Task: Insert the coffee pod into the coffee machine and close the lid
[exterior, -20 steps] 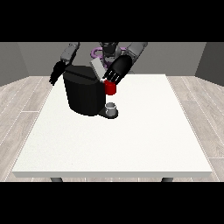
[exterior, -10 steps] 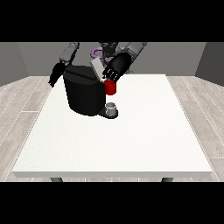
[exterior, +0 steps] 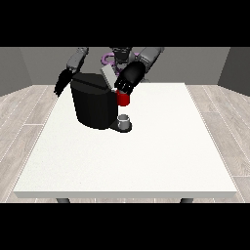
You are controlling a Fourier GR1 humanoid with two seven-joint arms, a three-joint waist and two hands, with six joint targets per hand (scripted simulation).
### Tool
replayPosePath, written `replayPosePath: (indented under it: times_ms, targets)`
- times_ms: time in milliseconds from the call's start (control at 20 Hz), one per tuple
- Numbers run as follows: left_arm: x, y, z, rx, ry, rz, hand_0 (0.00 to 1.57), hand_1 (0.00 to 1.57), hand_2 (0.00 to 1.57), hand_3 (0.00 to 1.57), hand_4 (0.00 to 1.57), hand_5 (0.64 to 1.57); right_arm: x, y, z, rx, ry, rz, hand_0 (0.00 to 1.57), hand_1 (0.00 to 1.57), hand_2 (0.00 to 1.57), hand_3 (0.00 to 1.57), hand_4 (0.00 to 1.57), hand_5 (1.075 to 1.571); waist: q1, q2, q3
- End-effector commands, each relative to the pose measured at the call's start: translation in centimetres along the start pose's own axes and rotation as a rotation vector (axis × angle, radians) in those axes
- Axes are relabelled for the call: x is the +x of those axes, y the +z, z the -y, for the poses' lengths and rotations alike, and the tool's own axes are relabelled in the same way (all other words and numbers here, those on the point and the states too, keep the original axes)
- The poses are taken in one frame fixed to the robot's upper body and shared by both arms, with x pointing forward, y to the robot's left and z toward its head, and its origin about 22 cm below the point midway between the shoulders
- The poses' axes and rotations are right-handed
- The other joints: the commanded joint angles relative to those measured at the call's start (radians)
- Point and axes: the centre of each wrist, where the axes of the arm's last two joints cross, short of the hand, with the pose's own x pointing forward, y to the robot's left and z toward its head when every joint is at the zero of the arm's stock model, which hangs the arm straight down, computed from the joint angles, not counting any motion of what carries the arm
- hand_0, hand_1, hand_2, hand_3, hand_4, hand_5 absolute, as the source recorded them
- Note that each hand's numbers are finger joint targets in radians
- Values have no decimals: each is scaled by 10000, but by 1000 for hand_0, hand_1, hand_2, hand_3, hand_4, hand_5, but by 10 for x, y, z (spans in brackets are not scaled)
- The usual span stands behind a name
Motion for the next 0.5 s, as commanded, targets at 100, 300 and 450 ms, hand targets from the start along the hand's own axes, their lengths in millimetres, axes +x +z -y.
replayPosePath:
  times_ms: [100, 300, 450]
  targets:
    - [-22, 8, -7, 110, -747, -390, 1160, 1160, 1178, 1050, 0, 1571, 14, 1, -2, 136, -22, 382, 0, 0, 0, 0, 0, 1571, -387, 202, -1]
    - [-20, 6, 0, 274, -450, -87, 1115, 1115, 1136, 1016, 0, 1571, 18, -1, -2, 183, 17, 384, 0, 0, 0, 0, 0, 1571, -385, 266, -2]
    - [-9, 2, -7, 686, -146, 290, 1110, 1110, 1122, 969, 0, 1571, 21, -4, -14, -77, 55, 137, 0, 0, 0, 0, 0, 1571, -101, 342, -2]
